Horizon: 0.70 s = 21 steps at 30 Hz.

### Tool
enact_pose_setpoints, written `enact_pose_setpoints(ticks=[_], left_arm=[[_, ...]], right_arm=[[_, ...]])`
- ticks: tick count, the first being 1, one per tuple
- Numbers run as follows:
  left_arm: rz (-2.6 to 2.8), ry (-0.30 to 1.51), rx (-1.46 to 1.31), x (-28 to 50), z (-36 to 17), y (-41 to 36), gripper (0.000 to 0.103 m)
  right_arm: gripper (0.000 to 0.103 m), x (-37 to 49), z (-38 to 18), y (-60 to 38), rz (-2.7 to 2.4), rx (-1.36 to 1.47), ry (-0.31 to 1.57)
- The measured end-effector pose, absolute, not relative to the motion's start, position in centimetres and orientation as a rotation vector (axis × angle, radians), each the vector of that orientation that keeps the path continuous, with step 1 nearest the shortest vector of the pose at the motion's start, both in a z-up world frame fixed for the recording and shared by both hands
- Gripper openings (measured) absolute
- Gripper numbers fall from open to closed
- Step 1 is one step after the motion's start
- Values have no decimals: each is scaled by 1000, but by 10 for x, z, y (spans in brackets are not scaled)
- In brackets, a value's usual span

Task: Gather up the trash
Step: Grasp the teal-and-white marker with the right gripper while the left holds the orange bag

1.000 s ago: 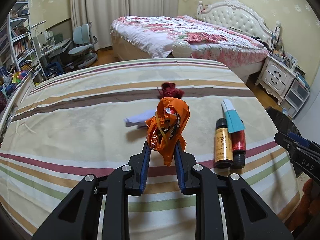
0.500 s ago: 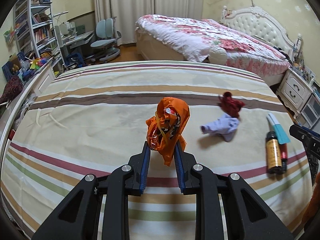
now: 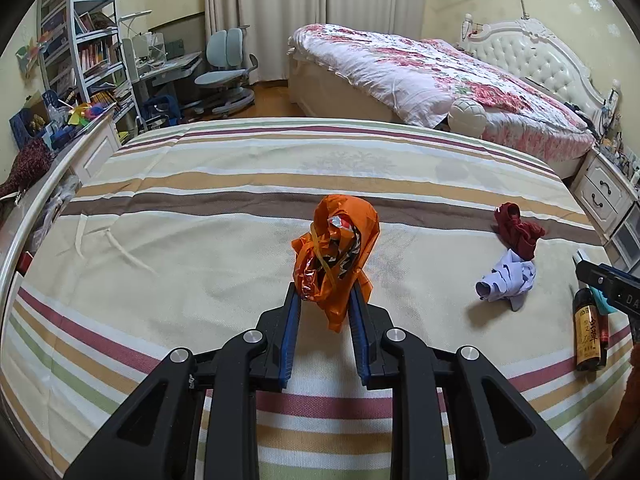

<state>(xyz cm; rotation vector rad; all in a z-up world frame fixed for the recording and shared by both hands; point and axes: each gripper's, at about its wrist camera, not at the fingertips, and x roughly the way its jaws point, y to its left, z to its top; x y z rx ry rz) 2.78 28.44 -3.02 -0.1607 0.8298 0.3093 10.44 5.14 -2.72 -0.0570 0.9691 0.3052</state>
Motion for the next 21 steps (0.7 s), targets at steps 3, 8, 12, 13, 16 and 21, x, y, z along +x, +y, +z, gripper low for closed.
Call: enact_pose_setpoints(ticks=[3,8,12,13,16,21], left_arm=[[298,830,-168,29,-32,285,25],[284,833,-178,29,-33,286,25],[281,832,-183,28,-34,287,25],[280,832,-185,27,-33,287,25],[277,830,-185,25,-32,285,25],[264,819,-189,22,-27,280,25]], right_arm=[[39,107,-30,55,312,-54,987],[14,106,-31,60,318,-57,990],[9,105,-29,62,326,-56,981],[9,105,-28,61,327,-55,977],[8,104,-25,60,332,-48,965],[8,101,-14,58,346,-30,932]])
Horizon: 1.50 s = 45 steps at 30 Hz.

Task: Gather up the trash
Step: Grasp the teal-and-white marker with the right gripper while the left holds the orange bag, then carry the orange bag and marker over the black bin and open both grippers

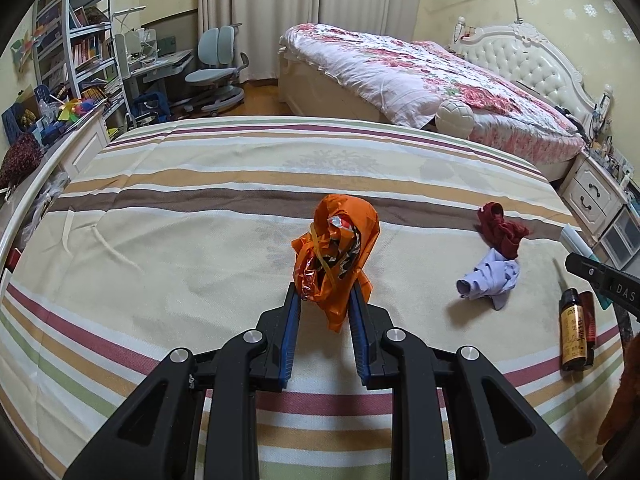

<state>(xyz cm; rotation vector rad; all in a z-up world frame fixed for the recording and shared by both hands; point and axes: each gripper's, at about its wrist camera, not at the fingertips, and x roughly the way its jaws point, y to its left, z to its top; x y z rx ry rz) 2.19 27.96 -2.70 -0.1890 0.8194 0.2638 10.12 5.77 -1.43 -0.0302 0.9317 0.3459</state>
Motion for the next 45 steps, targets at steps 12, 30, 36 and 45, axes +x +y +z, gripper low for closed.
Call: enact_pose_setpoints(ticks=[12,30,36,45], left_arm=[[182,783,-167,15,-8,239,25],[-37,739,-90,28,15,119,25],[-120,740,-62,40,14,71,25],[-216,753,-3,60,5,5,25]], right_arm=[[8,80,4,29,336,-2,874],[8,55,11,-83,172,64,818],[8,54,7,-122,91,76,807],[8,63,-3,-169,6,110,805]])
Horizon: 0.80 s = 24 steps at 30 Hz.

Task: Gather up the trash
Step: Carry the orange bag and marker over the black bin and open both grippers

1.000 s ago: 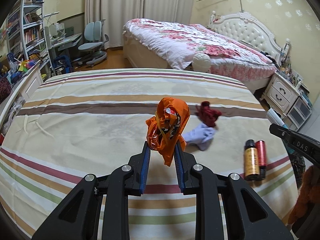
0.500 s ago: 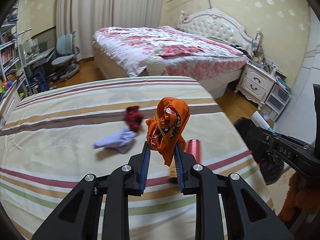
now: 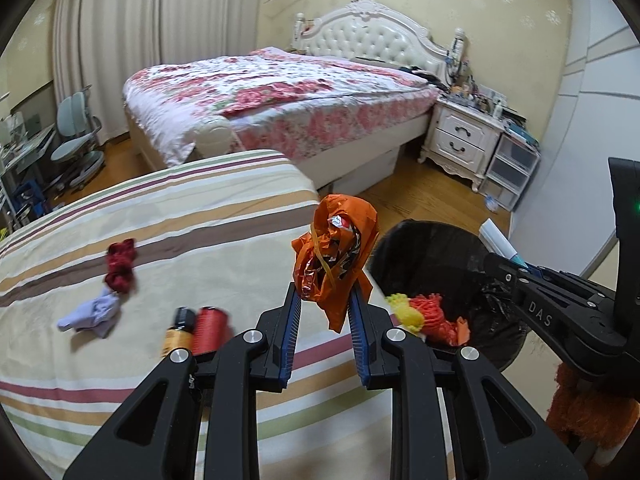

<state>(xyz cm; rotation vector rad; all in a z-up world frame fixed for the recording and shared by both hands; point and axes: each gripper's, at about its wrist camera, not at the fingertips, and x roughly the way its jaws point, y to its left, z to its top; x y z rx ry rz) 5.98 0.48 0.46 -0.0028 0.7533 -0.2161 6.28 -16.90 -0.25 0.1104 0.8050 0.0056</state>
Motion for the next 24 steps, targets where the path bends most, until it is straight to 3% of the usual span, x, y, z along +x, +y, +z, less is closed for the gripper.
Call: enact_pose_setpoints(ticks=[24], left_arm=[[-283,785,99,95,-21,-83,25]], right_arm=[[9,80,-30,-236,-99,176,831]])
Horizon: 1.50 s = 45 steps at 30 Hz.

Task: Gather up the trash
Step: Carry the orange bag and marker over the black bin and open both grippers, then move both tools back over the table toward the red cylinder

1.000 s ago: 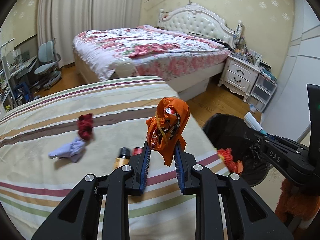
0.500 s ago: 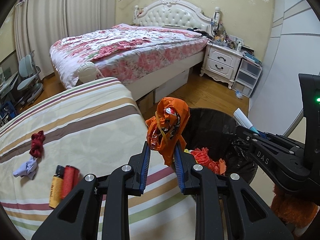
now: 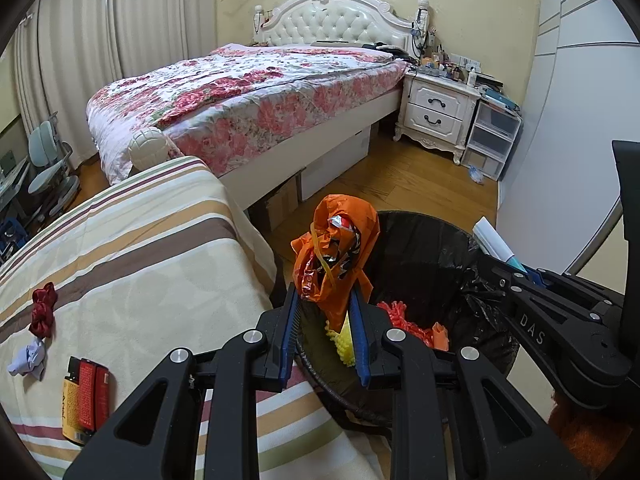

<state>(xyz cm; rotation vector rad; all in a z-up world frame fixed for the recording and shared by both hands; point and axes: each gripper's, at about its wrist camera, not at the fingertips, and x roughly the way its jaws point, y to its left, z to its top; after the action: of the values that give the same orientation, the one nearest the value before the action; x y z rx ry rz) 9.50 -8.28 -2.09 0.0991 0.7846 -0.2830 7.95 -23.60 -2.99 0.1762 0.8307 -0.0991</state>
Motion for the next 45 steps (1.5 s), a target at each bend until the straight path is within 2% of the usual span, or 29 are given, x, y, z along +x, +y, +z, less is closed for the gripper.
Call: enact_pose_setpoints(ticks=[15,17,18,20,25,29,32,40,45], left_arm=[[-288,779,114,105,-20,-97,25],[-290,777,112,105,-20,-97,28],[-292,778,112,105,-20,-97,29],[-285,778,111,104,-20,-97,49],[-278,775,94,104,-17,-94,61],[-250,763,93,102,-13,-87,71],[-233,760,86,100,-10,-77,71],[-183,771,63,86,-7,-38,71],[-130,782,44,75,-6,-5,71]], right_arm=[[10,82,-30,-247,-122,190,823],[12,82,-29,-248,-127,191,823],[14,82,-29,-248,-130,193,822],[38,81,-28,-248,-146,191,810],[42,78,-27,-252,-165,198,805],[49,75,-25,-251,-176,194,802],[55,73,-23,-247,-171,187,797],[56,66,-20,-220,-123,172,803],[63,62,-18,-193,-73,148,808]])
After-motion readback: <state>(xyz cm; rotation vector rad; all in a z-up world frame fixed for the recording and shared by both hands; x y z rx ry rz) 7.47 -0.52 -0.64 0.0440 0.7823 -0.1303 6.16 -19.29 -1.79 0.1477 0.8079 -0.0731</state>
